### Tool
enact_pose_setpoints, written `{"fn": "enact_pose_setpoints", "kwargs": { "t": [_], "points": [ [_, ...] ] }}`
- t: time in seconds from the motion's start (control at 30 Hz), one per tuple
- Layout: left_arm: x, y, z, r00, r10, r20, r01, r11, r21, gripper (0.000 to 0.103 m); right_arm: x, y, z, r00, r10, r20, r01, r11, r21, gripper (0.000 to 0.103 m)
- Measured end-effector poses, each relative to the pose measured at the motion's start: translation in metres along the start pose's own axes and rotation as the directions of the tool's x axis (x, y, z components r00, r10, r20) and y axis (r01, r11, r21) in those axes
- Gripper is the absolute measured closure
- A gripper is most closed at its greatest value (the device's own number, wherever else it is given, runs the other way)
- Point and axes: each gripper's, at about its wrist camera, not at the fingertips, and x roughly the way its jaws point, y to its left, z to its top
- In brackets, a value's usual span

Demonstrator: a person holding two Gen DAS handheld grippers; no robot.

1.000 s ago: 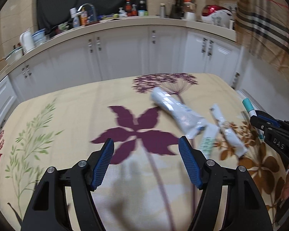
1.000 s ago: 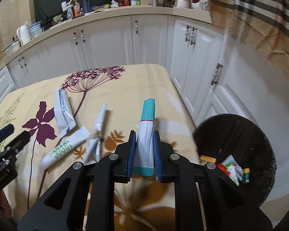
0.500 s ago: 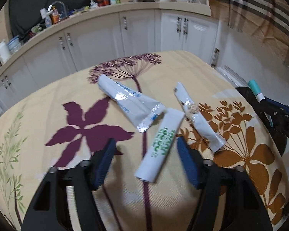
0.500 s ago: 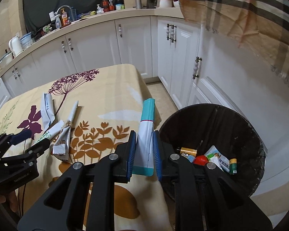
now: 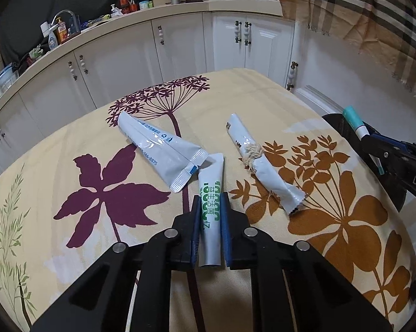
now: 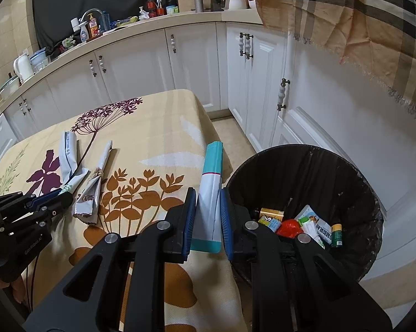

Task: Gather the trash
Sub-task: 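Carry both white tubes over the black bin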

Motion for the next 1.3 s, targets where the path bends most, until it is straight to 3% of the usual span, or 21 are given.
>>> {"fn": "enact_pose_setpoints", "kwargs": {
  "t": [0.73, 1.3],
  "points": [
    [-0.052, 0.006, -0.025, 0.994, 0.032, 0.103, -0.021, 0.995, -0.101, 0.091, -0.042, 0.008, -0.019, 0.997, 0.016, 0.071, -0.015, 1.000, -0.017, 0.085],
    [-0.078, -0.056, -0.002, 0.975, -0.039, 0.218, 0.045, 0.999, -0.024, 0.091, -0.086, -0.024, -0.032, 0.988, -0.047, 0.148, 0.045, 0.999, 0.021, 0.085]
  ]
}}
